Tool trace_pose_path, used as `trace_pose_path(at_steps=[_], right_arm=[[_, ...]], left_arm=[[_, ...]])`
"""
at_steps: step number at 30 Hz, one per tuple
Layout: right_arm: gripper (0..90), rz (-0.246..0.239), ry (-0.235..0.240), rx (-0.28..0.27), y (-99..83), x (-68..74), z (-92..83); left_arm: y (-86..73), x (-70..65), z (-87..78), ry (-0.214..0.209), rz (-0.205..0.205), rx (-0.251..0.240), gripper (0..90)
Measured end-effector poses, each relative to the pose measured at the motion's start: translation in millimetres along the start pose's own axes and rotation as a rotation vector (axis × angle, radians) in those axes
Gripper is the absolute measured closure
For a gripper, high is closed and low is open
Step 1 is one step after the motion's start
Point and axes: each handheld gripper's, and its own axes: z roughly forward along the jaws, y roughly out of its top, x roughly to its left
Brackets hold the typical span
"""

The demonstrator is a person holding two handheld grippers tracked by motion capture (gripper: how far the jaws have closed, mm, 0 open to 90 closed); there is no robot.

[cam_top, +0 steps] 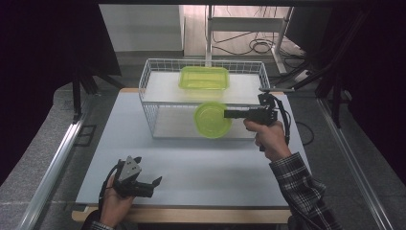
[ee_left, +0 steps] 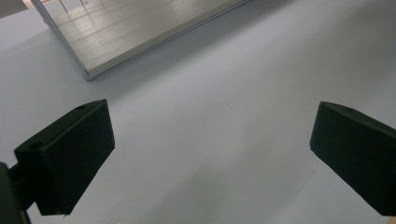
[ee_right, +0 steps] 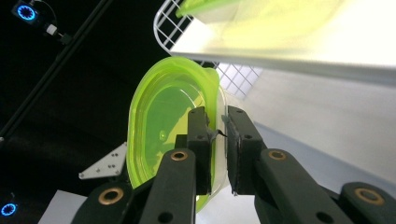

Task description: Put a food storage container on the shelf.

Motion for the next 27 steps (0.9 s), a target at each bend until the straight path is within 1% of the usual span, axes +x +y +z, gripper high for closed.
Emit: trace_pose_path(at_steps=[3, 4, 5, 6, 7, 8, 11, 14, 18, 23, 25, 26, 27], right_arm=[[80.7, -0.001, 0.006, -0.006, 7.3, 4.7, -0.8], [80.7, -0.001, 0.006, -0.006, 7.3, 4.7, -0.8], [80.7, -0.006, 0.009, -0.011, 12.1, 7.6, -0.9], [80.7, -0.006, 0.009, -0.011, 12.1, 7.6, -0.9], [80.7, -0.011, 0.004, -0.015, 16.9, 10.5, -1.1], [80.7, -0.011, 0.004, -0.015, 16.9, 10.5, -1.1], [80.7, -0.017, 0.006, -0.027, 25.7, 15.0, -1.9], [80.7, -0.019, 0.003, -0.032, 29.7, 16.8, -2.9], [80.7, -0.016, 0.003, -0.054, 39.0, 19.5, -5.4], [80.7, -0.025, -0.005, -0.068, 46.2, 23.4, -6.4], [80.8, -0.033, -0.016, -0.076, 52.9, 27.2, -6.5], [80.8, -0.033, -0.016, -0.076, 52.9, 27.2, -6.5], [80.7, -0.039, -0.020, -0.084, 57.7, 29.1, -6.0]], left_arm=[[0.0, 0.1, 0.0, 0.001, 0.001, 0.000, 0.0], [0.0, 0.1, 0.0, 0.001, 0.001, 0.000, 0.0], [0.1, 0.0, 0.1, 0.002, 0.001, -0.003, 0.0], [0.1, 0.0, 0.1, 0.002, 0.001, -0.003, 0.0], [0.1, -0.4, 0.3, 0.001, -0.003, -0.007, 0.0], [0.1, -0.1, 0.1, 0.000, 0.001, -0.004, 0.0], [0.2, -0.1, -0.2, 0.000, -0.003, -0.006, 0.0], [0.3, -0.2, -0.3, 0.001, -0.003, -0.007, 0.0], [0.3, -0.3, -0.3, 0.002, -0.003, -0.006, 0.0], [0.3, -0.3, -0.2, 0.002, -0.002, -0.005, 0.0], [0.4, -0.4, -0.1, 0.003, 0.000, -0.002, 0.0], [0.4, -0.4, -0.1, 0.003, 0.000, -0.002, 0.0], [0.3, -0.6, 0.0, 0.003, -0.003, -0.005, 0.0]])
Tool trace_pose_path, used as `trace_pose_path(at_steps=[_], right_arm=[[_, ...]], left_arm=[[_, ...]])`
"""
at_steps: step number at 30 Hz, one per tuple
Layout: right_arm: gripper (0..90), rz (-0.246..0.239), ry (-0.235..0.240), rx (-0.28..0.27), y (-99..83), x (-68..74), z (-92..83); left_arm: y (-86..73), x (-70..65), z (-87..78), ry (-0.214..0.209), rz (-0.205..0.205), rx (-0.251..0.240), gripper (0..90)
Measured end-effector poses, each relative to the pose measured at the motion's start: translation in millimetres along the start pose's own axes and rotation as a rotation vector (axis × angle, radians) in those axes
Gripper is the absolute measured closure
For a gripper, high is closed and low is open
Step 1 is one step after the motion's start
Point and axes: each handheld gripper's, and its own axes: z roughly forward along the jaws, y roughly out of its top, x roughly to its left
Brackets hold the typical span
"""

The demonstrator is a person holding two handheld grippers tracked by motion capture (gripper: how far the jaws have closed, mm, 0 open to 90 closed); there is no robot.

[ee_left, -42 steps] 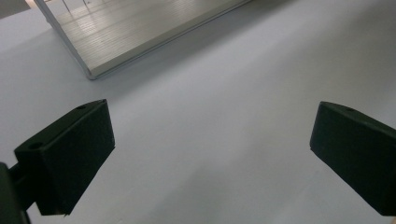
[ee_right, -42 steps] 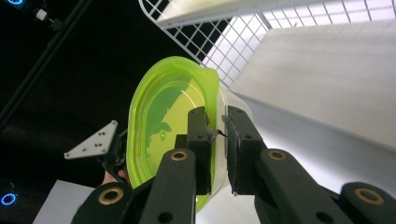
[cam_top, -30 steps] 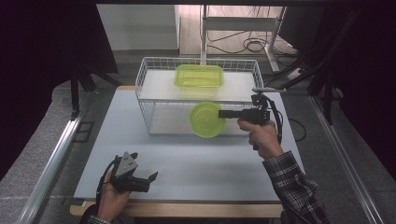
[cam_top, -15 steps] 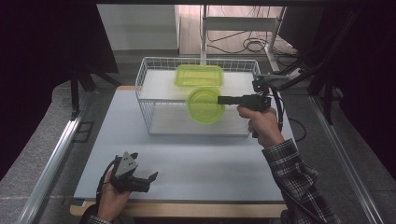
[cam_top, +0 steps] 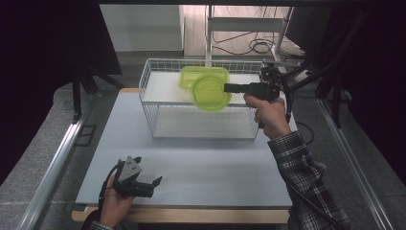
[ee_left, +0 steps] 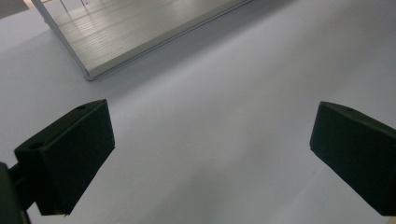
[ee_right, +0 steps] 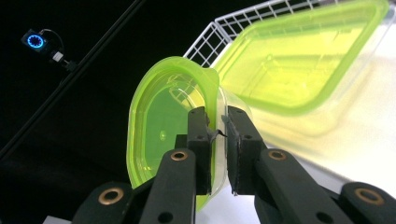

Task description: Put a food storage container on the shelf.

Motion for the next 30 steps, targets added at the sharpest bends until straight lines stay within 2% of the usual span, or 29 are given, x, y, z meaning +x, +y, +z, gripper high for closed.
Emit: trace_pose_path(at_steps=[8, 16, 22, 25, 30], right_arm=[[80.7, -0.024, -0.023, -0.037, 22.0, 6.1, 3.5], [80.7, -0.040, -0.068, -0.070, 43.8, 9.9, 7.6], [80.7, -0.040, -0.110, -0.069, 55.8, 9.1, 17.3], [80.6, -0.036, -0.117, -0.067, 58.3, 7.9, 21.1], [80.6, -0.015, -0.148, -0.048, 63.4, 2.1, 34.0]], left_arm=[[0.0, 0.1, -0.6, 0.000, 0.001, 0.003, 0.0], [-0.1, 0.1, -0.6, 0.000, 0.002, 0.003, 0.0], [-0.2, -0.5, -0.5, -0.003, -0.001, 0.005, 0.0], [-0.2, -0.4, -0.3, -0.002, 0.002, 0.008, 0.0], [-0.4, -0.3, -0.8, -0.004, 0.004, 0.008, 0.0]])
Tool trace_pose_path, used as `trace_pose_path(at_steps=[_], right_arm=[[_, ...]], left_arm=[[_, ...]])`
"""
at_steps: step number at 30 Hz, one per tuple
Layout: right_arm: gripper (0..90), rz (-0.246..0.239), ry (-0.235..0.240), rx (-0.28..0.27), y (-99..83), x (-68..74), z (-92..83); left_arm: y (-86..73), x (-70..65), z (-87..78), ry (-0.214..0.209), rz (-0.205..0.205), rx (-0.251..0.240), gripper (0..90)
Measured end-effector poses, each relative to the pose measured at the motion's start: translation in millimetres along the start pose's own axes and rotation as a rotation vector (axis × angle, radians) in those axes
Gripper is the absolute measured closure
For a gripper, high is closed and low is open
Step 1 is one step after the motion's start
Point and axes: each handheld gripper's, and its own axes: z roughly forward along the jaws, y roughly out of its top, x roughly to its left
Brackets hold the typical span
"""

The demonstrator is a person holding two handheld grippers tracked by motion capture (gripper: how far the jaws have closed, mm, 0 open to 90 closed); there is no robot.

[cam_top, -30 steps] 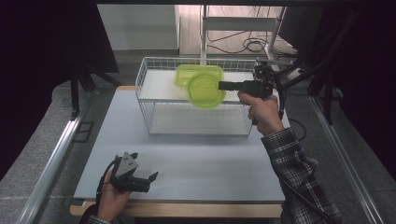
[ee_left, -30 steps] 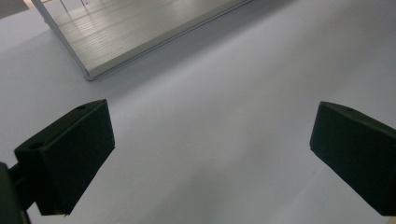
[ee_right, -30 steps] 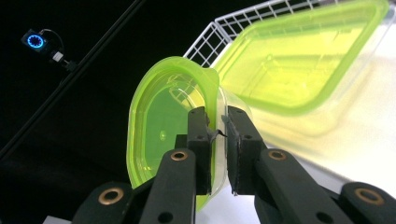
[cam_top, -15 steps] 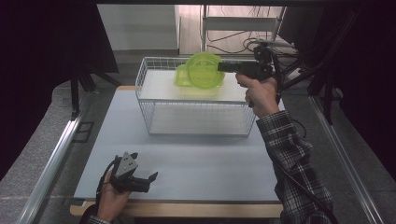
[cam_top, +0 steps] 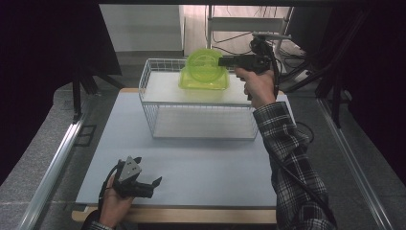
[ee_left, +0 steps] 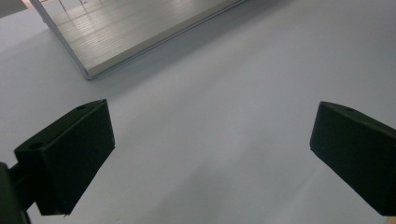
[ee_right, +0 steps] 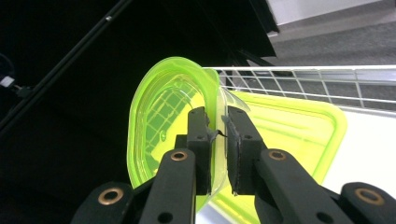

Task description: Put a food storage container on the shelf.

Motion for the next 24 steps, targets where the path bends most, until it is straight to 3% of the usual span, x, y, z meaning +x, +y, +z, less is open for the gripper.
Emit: trace_pose_path(at_steps=[7, 16, 24], right_arm=[[79.5, 0.032, -0.023, 0.003, 1.1, -4.9, 6.2], [74.0, -0.009, -0.118, -0.024, 5.0, 0.5, 13.7], [69.6, -0.013, -0.149, -0.018, 4.2, -3.2, 19.3]], left_arm=[[-0.1, -0.1, 0.1, -0.001, 0.001, 0.002, 0.0], [-0.1, -0.6, 0.2, 0.000, 0.009, 0.008, 0.0], [-0.2, -1.0, 0.5, -0.001, 0.012, 0.009, 0.0]])
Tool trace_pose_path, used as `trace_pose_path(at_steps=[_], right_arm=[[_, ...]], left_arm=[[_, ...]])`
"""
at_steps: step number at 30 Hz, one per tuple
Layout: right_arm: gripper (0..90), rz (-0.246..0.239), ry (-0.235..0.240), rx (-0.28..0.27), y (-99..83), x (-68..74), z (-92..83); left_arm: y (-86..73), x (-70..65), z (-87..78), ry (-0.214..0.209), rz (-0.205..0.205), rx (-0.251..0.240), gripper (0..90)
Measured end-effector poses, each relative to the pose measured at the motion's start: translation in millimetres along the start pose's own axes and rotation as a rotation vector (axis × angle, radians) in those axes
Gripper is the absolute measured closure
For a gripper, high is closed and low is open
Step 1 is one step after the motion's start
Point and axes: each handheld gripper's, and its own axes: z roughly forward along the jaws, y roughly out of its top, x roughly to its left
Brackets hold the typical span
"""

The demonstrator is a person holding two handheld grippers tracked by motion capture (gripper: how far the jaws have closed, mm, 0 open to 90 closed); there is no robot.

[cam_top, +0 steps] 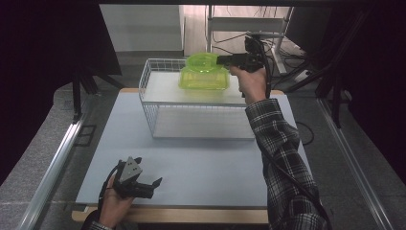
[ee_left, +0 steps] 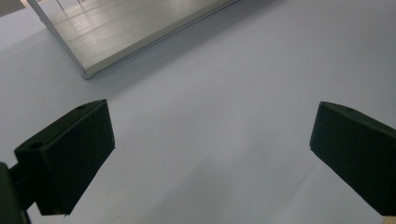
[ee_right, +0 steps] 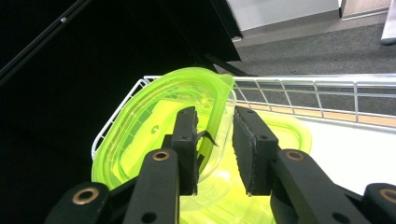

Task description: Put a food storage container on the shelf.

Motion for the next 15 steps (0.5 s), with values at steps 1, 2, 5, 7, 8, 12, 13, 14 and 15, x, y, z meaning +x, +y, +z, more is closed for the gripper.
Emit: trace_pose_path(at_steps=[1, 2, 5, 7, 8, 12, 13, 14, 15], right_arm=[[69.6, 0.000, 0.000, 0.000, 0.0, 0.0, 0.0], [68.2, -0.006, -0.002, -0.002, -0.2, -0.3, 0.2], [65.5, -0.010, 0.001, -0.006, 0.0, 0.2, -0.5], [59.7, -0.021, 0.008, -0.014, 0.0, 1.3, -3.5], [57.7, -0.024, 0.013, -0.015, -0.2, 1.6, -4.6], [49.3, -0.058, 0.024, 0.001, -3.2, 2.6, -6.3], [49.3, -0.058, 0.024, 0.001, -3.2, 2.6, -6.3], [45.5, -0.076, 0.024, 0.010, -5.0, 2.9, -7.1], [45.5, -0.076, 0.024, 0.010, -5.0, 2.9, -7.1]], left_arm=[[0.0, 0.0, 0.0, 0.000, 0.000, 0.000, 0.0], [0.0, 0.0, -0.2, 0.001, 0.000, -0.001, 0.0], [0.0, 0.3, -0.3, 0.001, -0.001, -0.002, 0.0], [-0.1, 0.3, -0.2, 0.001, -0.002, -0.002, 0.0], [0.0, 0.3, -0.3, 0.001, -0.001, -0.002, 0.0], [0.0, -0.1, 0.1, 0.001, -0.001, 0.000, 0.0], [0.0, -0.1, 0.1, 0.001, -0.001, 0.000, 0.0], [0.1, -0.1, 0.1, 0.001, -0.001, 0.000, 0.0], [0.1, -0.1, 0.1, 0.001, -0.001, 0.000, 0.0]])
